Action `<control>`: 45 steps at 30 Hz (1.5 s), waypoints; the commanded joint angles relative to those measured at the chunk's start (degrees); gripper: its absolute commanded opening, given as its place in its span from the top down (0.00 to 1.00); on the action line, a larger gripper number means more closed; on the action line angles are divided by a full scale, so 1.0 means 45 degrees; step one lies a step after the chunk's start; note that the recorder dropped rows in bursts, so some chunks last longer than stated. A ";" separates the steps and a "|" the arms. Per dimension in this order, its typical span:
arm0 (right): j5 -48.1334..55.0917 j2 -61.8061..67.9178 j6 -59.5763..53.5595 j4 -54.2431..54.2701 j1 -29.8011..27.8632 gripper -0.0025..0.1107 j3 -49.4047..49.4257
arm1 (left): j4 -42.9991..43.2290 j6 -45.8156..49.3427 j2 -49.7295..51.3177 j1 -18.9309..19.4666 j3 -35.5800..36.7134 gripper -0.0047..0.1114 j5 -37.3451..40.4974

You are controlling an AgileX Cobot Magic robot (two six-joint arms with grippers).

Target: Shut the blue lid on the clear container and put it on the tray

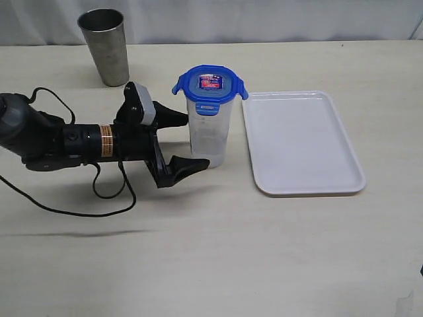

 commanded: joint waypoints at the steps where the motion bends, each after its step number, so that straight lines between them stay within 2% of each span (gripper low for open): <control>1: -0.0033 -0.0059 -0.0050 0.0005 -0.0075 0.94 0.0033 | -0.0113 -0.0086 0.0407 -0.0137 -0.0385 0.08 0.0038; 13: -0.0033 -0.0059 -0.0050 0.0005 -0.0075 0.94 0.0033 | -0.0225 -0.0086 0.0494 -0.0938 -0.1559 0.08 0.0125; 17: -0.0033 -0.0059 -0.0050 0.0005 -0.0075 0.94 0.0033 | -0.1059 -0.0062 0.0712 -0.1144 -0.1812 0.08 0.0179; 23: -0.0033 -0.0059 -0.0050 0.0005 -0.0075 0.94 0.0033 | -0.1089 0.0073 0.1343 -0.1144 -0.1983 0.08 0.0151; 29: -0.0033 -0.0059 -0.0050 0.0005 -0.0075 0.94 0.0033 | -0.1567 0.0326 0.1343 -0.1144 -0.1983 0.08 -0.1161; 32: -0.0033 -0.0059 -0.0050 0.0005 -0.0075 0.94 0.0033 | -0.2108 0.0326 0.1343 -0.1144 -0.1983 0.08 -0.1282; 45: -0.0033 -0.0059 -0.0050 0.0005 -0.0075 0.94 0.0033 | -0.2108 0.0326 0.1343 -0.1144 -0.1983 0.08 -0.1612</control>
